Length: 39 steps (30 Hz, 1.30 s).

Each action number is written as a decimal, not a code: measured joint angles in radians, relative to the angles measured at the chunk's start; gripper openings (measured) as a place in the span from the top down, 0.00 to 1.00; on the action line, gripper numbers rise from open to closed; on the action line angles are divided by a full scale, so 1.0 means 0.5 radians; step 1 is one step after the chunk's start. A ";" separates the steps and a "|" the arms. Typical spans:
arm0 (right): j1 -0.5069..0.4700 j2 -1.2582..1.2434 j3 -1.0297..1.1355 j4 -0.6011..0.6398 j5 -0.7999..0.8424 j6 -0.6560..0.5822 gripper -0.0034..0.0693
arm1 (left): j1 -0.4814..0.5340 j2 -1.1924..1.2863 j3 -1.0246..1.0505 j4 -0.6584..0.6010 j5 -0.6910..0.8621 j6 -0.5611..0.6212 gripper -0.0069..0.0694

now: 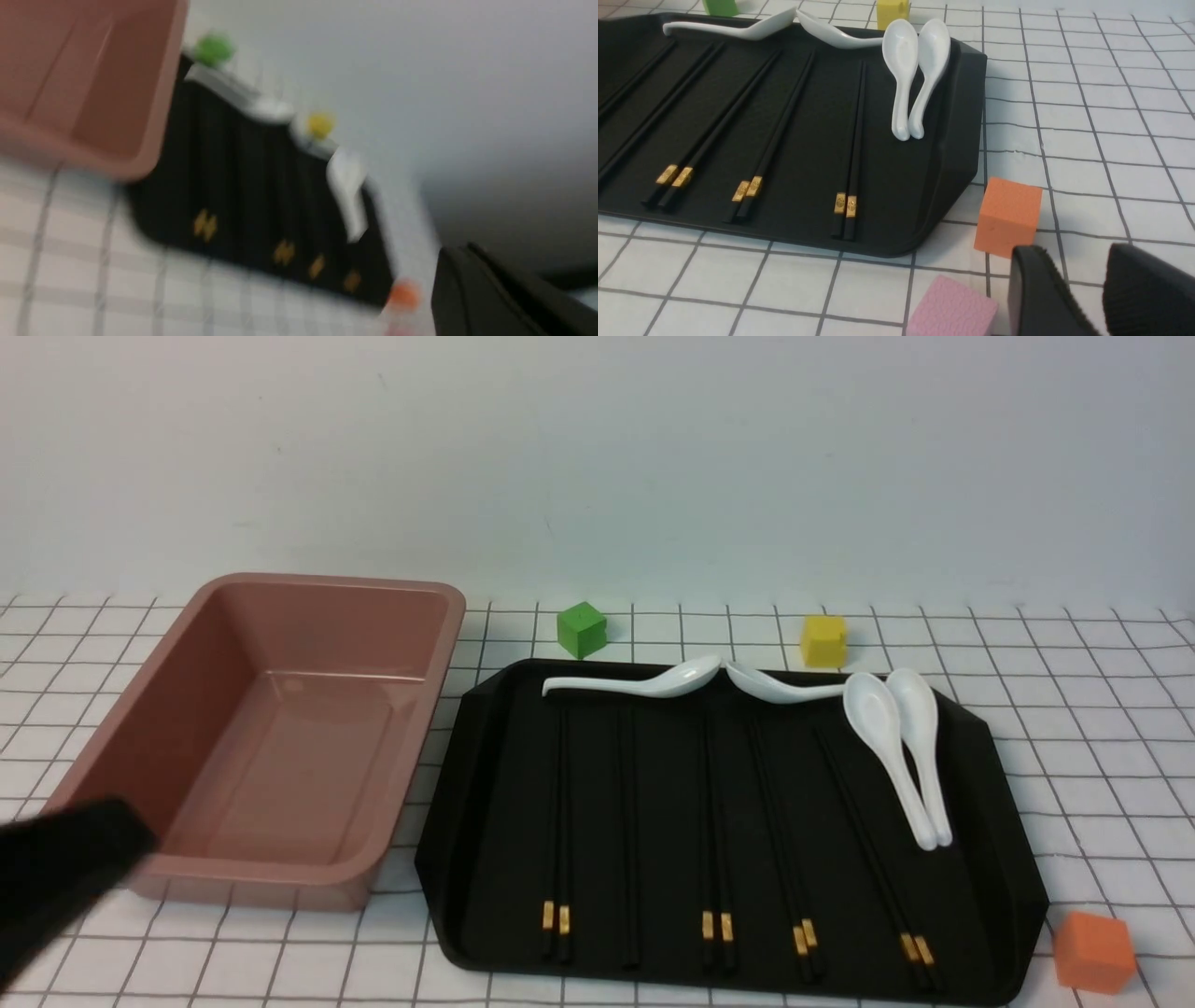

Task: On white black tablecloth take chopsticks from black tray and put them in box.
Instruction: 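Reach over to the black tray and grasp a pair of chopsticks with the left gripper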

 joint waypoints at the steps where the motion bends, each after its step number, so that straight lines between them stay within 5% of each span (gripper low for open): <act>1: 0.000 0.000 0.000 0.000 0.000 0.000 0.62 | 0.000 0.171 -0.129 0.109 0.221 0.000 0.93; 3: 0.000 0.000 0.000 0.000 0.000 0.000 0.62 | 0.000 0.582 -0.338 0.338 0.677 0.010 0.93; 6: 0.000 0.000 0.000 0.000 0.000 0.000 0.62 | 0.000 1.053 -0.591 0.545 0.890 0.033 0.93; 11: 0.000 0.000 0.000 0.000 0.000 0.000 0.62 | -0.148 1.355 -0.713 0.538 0.835 -0.020 0.93; 15: 0.000 0.000 0.000 0.000 0.000 0.000 0.62 | -0.562 1.588 -0.752 0.658 0.562 -0.315 0.93; 20: 0.000 0.000 0.000 0.000 0.000 0.000 0.62 | -0.851 1.859 -0.888 0.957 0.417 -0.691 0.91; 26: 0.000 0.000 0.000 0.000 0.000 0.000 0.62 | -0.984 2.125 -1.155 1.231 0.406 -0.915 0.72; 33: 0.000 0.000 0.000 0.000 0.000 0.000 0.62 | -0.998 2.541 -1.561 1.273 0.423 -0.854 0.46; 39: 0.000 0.000 0.000 0.000 0.000 0.000 0.62 | -0.998 2.807 -1.755 1.286 0.423 -0.760 0.43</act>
